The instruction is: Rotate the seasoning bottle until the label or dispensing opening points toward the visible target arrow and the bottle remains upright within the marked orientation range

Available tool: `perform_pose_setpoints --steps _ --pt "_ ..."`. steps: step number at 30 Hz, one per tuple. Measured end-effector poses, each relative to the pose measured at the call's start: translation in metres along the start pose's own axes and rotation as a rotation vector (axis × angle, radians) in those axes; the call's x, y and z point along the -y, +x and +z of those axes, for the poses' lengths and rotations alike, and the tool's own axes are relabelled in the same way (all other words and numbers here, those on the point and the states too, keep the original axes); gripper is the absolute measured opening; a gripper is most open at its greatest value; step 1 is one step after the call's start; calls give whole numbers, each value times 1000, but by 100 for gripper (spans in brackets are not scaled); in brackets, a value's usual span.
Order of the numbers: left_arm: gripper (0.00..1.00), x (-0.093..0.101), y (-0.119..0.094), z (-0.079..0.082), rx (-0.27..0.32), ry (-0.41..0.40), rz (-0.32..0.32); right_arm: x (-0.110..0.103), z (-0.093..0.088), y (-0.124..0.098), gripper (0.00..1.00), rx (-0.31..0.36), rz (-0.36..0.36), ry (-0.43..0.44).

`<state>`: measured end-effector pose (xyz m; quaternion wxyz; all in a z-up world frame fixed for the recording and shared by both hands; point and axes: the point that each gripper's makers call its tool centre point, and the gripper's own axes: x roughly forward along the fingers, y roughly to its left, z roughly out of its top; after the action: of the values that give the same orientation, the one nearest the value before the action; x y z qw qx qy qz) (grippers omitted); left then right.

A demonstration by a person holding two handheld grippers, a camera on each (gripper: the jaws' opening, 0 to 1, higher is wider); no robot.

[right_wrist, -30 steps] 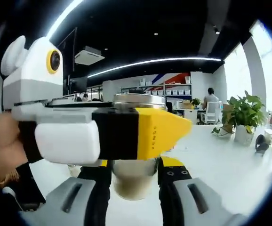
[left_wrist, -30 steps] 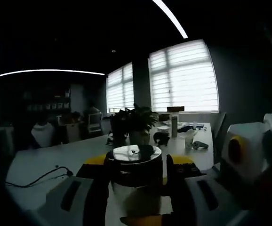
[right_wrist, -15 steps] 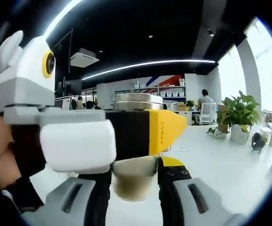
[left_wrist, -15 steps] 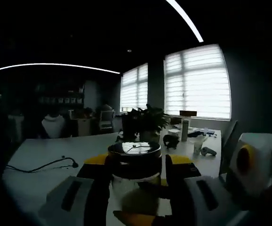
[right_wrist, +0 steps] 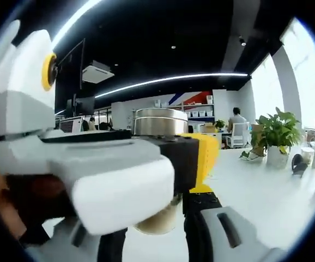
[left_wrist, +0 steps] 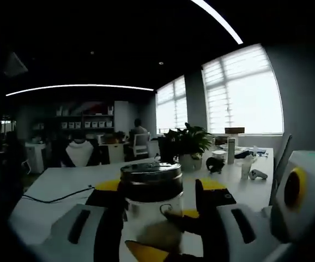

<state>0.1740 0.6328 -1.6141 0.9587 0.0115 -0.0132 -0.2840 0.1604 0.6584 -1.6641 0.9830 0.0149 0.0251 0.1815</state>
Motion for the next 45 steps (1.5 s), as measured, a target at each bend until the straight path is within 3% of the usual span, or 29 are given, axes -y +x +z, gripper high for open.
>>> perform_pose_setpoints --steps 12,17,20,28,33,45 --pt "65 2 -2 -1 -19 14 31 -4 1 -2 35 20 11 9" --pt "63 -3 -3 -2 -21 18 60 -5 2 -2 35 31 12 -5" --pt "56 -11 -6 0 3 25 109 -8 1 -1 35 33 21 -1" --pt "56 -16 -5 -3 2 21 123 -11 0 1 36 28 30 -3" --pt "46 -17 -5 0 35 10 112 -4 -1 0 36 27 19 17" --pt "45 -4 2 3 54 -21 11 5 1 -1 36 30 0 0"
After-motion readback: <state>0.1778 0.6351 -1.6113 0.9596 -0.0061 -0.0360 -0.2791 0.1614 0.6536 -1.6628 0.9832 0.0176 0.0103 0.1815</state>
